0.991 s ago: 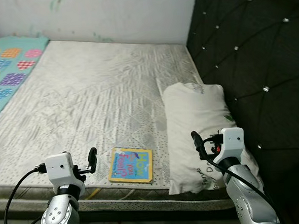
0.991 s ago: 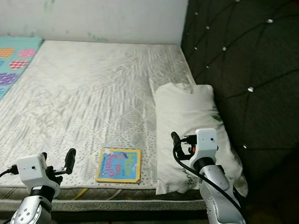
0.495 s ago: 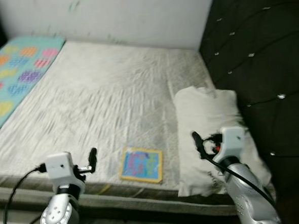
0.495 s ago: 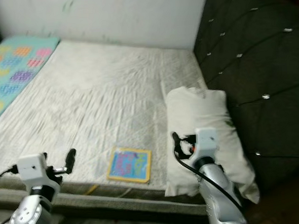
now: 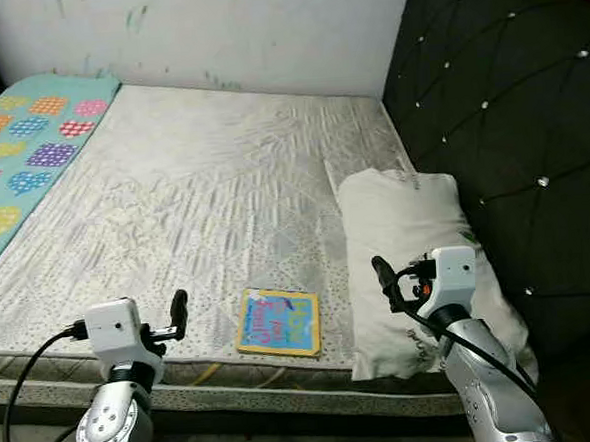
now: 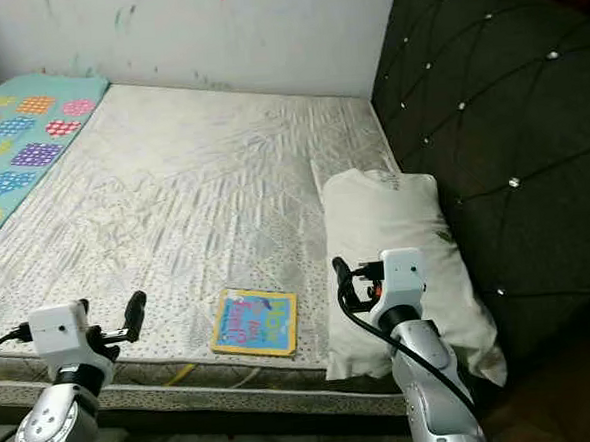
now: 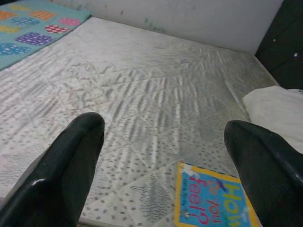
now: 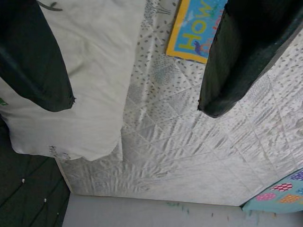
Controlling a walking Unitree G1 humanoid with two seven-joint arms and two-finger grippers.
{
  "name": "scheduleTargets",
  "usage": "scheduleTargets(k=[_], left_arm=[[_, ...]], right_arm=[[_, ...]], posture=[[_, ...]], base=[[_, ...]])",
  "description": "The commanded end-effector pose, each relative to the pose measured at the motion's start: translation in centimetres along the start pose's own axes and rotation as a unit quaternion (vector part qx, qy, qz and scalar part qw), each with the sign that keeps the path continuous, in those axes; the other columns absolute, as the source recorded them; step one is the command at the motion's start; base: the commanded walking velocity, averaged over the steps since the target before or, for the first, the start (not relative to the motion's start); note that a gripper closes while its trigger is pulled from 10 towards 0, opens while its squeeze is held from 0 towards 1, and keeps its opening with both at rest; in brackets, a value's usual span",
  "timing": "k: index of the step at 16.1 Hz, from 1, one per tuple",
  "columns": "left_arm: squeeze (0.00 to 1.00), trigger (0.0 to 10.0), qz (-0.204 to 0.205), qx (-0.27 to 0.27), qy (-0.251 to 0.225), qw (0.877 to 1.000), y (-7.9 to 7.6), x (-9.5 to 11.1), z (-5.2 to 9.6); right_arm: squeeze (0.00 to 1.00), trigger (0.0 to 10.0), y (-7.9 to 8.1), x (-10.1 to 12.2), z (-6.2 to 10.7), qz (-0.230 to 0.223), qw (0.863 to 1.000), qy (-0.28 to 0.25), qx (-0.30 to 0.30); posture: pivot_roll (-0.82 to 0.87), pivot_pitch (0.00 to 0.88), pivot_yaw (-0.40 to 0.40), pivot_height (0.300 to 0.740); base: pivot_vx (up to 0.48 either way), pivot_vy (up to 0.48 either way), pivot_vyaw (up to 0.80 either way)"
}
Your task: Clean up the room
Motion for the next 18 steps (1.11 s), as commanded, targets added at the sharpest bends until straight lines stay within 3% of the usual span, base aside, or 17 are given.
scheduleTargets(k=[1,18], left_arm=[[0.00,10.0,0.003,-0.006,-0.002,1.000,-0.29,0.22,-0.22],[0.00,10.0,0.005,-0.005,-0.002,1.000,-0.32,0.21,-0.24]], right_arm=[[0.00,10.0,-0.34,0.32,-0.11,-0.002,1.000,-0.003,-0.005],[0.00,10.0,-0.42,0.34,-0.11,-0.001,1.000,-0.003,-0.005]], posture=[[-0.04,0.000,-0.063,0.740],[-0.04,0.000,-0.064,0.740]], base=[[0.000,0.435,0.00],[0.000,0.480,0.00]])
Point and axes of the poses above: a point about 5 cm out from each wrist's last joint towards the gripper, its own z axis pointing back from the gripper into the wrist, its own x axis along the axis of the wrist's last joint, y = z × x, the point moved 2 cm from there along -z, pointing out of the wrist towards the gripper, and after that the axes turned 11 degrees about z, right-handed, at the moved point
